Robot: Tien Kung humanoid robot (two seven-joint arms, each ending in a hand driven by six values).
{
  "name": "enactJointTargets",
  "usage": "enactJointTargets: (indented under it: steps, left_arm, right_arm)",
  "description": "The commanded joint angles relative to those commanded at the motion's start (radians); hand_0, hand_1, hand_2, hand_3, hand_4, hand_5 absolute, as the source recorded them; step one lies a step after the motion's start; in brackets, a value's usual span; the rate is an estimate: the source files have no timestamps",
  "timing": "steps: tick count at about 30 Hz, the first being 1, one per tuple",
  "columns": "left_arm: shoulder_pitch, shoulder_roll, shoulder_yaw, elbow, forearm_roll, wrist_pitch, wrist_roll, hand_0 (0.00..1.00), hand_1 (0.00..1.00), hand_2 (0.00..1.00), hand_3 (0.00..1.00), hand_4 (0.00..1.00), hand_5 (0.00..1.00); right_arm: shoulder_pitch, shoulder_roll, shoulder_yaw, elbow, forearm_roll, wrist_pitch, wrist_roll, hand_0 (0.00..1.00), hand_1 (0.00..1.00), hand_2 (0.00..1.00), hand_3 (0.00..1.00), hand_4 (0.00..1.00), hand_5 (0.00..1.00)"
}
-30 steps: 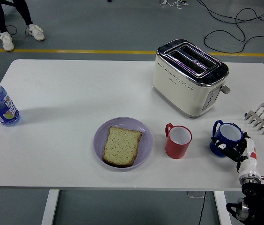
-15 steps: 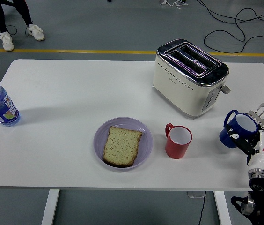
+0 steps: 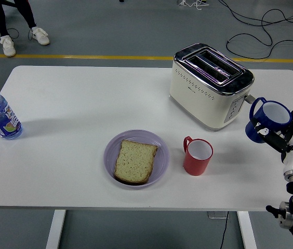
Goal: Pick up the cup,pour liquid into bread,place the cup on the desk
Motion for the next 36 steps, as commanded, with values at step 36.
enactJointTargets:
  steps: [36]
  left_arm:
    - [0.000,-0.008,0.040,0.000,-0.070,0.006,-0.004,0.655,0.692,0.711,0.606,0.345,0.926]
  right_arm:
    - [0.750,-0.071,-0.735,-0.013,-0.784,0.398,-0.724,0.294,0.291,0.466,0.531,0.637,0.002]
